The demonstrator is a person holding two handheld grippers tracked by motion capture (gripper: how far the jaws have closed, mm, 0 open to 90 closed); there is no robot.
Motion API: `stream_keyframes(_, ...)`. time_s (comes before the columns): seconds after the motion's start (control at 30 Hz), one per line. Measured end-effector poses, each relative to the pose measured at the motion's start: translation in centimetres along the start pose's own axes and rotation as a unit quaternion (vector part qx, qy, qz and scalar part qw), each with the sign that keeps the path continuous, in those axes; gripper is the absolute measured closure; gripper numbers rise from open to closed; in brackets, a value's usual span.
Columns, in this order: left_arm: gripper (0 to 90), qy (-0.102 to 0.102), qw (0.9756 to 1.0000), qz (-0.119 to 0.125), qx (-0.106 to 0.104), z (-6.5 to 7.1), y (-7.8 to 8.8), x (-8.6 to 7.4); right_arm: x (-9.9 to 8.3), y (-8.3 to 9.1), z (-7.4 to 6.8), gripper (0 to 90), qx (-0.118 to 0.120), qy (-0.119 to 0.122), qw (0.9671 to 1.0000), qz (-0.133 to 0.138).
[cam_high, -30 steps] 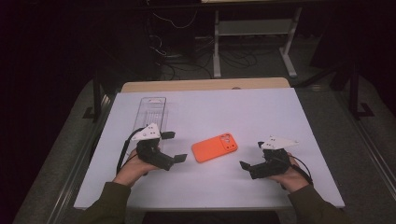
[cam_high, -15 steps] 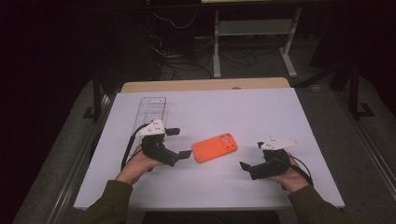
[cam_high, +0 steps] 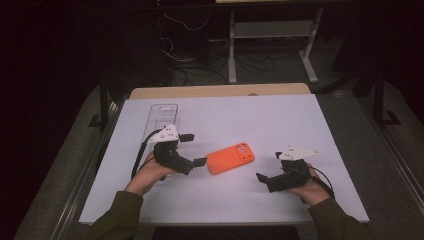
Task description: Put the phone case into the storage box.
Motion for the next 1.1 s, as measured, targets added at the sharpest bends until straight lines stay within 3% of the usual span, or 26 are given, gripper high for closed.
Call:
stream_keyframes(0.6, 0.0, -0.006, 1.0000, 0.002, 0.005, -0.5, -1.2, 0.6, -0.1, 0.0, 0.0, 0.0, 0.001, -0.001, 1.0000, -0.001)
stream_keyframes(1.1, 0.0, -0.010, 0.9999, 0.002, -0.005, -0.9, -2.8, 1.1, -0.1, -0.1, 0.0, 0.0, 0.001, -0.003, 1.0000, -0.002)
Point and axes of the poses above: each handheld gripper's, and its own axes: y roughly backward along the jaws, x roughly out of its top, z roughly to its right, the point moved 1 cm from there along -y, roughly forward along the jaws, and after that the axes turned 15 degrees about z, right-handed, at the moved point
